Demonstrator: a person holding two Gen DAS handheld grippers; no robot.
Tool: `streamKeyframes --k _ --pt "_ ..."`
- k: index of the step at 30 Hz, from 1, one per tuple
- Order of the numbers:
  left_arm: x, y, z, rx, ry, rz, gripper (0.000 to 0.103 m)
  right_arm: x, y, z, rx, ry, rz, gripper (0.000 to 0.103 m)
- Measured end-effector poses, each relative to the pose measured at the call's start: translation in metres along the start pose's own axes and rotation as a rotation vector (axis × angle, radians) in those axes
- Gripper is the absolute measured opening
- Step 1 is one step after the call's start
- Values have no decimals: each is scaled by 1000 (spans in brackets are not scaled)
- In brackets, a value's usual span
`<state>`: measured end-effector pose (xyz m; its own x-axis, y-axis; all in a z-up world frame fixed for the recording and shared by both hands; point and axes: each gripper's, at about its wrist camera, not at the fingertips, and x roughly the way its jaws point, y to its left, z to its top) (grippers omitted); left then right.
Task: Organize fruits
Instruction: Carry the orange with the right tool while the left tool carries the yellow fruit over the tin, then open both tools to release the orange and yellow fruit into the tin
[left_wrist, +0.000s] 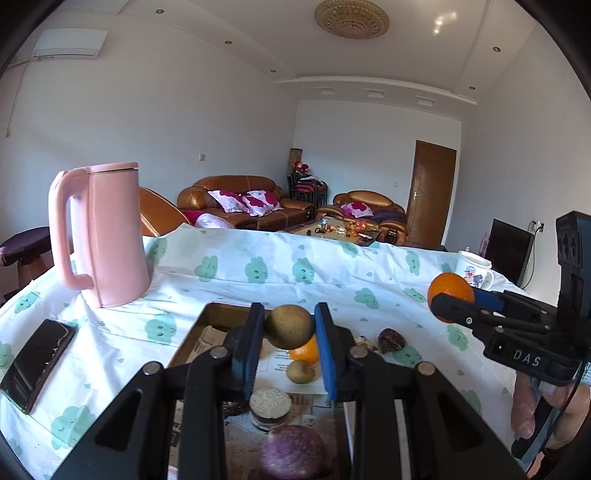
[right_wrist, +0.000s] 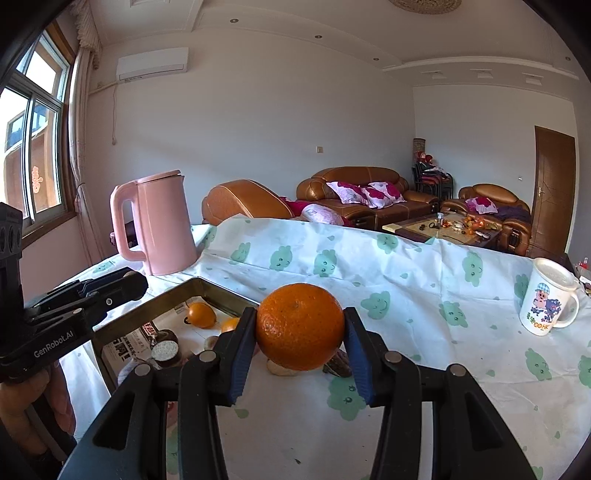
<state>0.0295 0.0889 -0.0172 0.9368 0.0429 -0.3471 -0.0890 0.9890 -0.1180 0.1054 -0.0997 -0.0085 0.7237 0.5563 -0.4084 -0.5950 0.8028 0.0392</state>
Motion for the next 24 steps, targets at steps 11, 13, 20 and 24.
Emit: streamKeyframes --k 11,13,20,24 --pt "5 47 -16 -59 78 83 29 42 57 0 -64 91 103 48" --pt "5 53 -18 -67 90 89 29 49 65 -3 -72 112 118 48" --pt "10 62 -21 -88 121 89 29 81 88 -11 -108 196 129 48" --pt "14 66 -21 -95 143 79 29 92 93 -17 -111 237 139 48"
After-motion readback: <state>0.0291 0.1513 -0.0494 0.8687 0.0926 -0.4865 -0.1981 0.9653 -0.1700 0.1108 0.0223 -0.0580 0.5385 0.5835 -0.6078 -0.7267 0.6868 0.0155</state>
